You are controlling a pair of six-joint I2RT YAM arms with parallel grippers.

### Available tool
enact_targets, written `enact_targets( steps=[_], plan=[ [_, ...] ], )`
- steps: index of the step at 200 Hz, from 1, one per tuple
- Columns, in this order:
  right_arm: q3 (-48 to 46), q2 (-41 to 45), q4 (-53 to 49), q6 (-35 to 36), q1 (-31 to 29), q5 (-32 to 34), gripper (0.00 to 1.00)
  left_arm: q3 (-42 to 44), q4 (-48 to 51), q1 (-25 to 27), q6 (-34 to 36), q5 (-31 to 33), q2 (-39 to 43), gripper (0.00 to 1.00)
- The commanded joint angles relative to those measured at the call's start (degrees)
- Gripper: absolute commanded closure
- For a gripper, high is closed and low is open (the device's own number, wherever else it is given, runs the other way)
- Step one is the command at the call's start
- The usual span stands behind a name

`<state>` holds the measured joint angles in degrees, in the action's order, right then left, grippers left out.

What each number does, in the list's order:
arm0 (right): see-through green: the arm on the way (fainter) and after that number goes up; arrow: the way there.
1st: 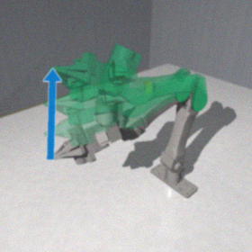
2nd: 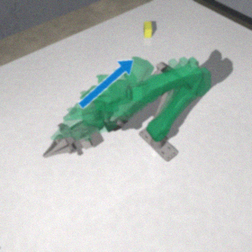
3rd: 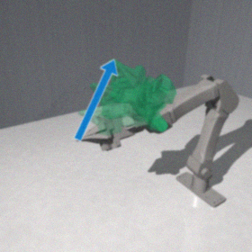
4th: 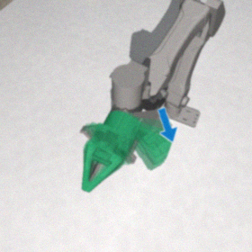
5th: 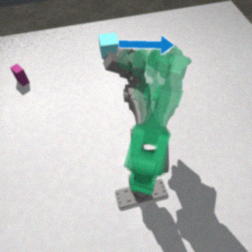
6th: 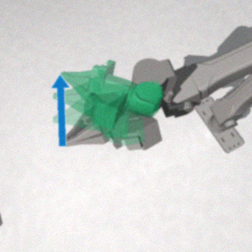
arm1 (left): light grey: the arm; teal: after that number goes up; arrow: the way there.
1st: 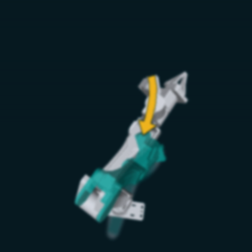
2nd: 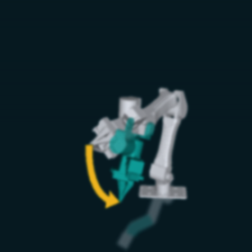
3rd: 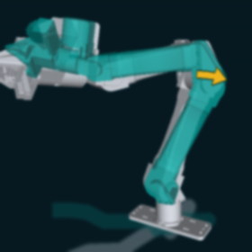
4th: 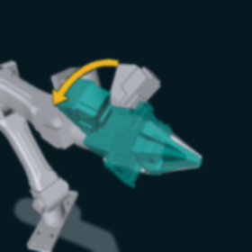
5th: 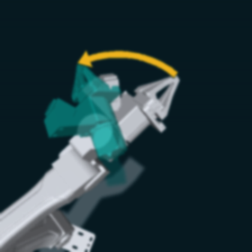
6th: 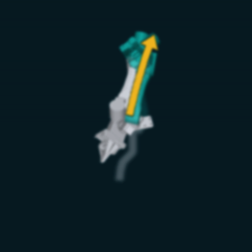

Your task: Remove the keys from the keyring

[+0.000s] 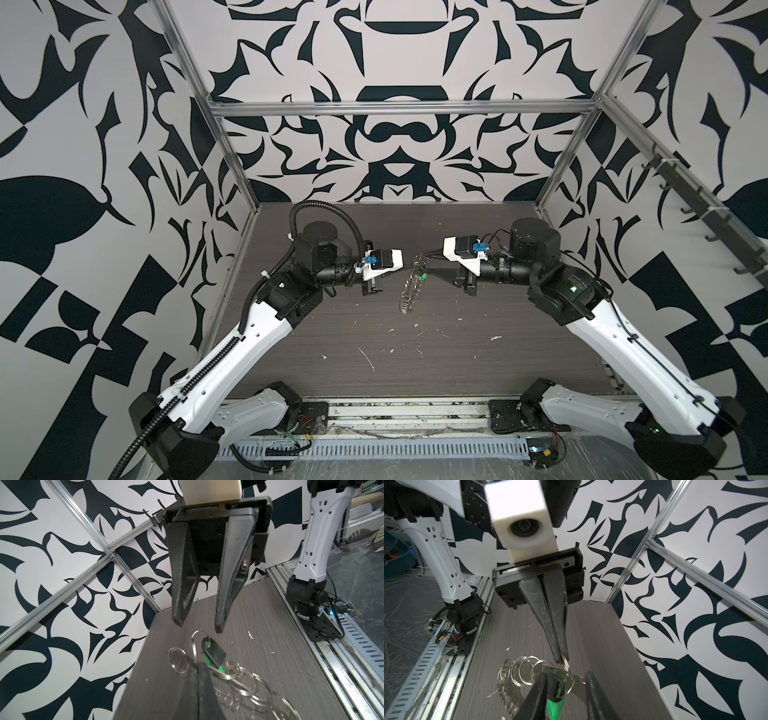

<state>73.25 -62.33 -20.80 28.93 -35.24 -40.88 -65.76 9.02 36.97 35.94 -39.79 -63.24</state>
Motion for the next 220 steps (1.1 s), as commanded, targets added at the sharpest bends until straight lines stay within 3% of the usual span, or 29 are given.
enact_targets(
  steps=[1, 145, 154, 168, 192, 220],
  plan=[
    [2.12, 0.20, -0.18, 0.99, 0.04, -2.62, 0.69, -0.52, -1.00, -0.28, 2.02, -2.07, 0.32, 1.00],
    [8.13, -5.76, -7.36, 4.69, 0.01, -4.25, 0.83, 0.54, -2.27, -0.23, 4.22, -4.40, 0.85, 1.00],
    [9.01, -6.41, -8.50, 4.64, -0.09, -4.36, 0.86, 0.59, -2.18, -0.26, 4.20, -4.49, 0.84, 1.00],
    [10.14, -7.02, -10.08, 5.49, -0.39, -4.31, 1.00, 0.20, -1.62, -0.30, 4.16, -4.35, 0.73, 1.00],
    [10.83, -6.93, -12.10, 7.87, -0.53, -2.74, 1.00, -0.21, 0.64, -0.32, 4.78, -1.77, 0.46, 1.00],
    [13.63, -7.82, -17.63, 12.30, -1.24, 2.50, 1.00, -0.66, 3.64, -0.46, 5.15, 1.88, 0.72, 0.73]
  ],
)
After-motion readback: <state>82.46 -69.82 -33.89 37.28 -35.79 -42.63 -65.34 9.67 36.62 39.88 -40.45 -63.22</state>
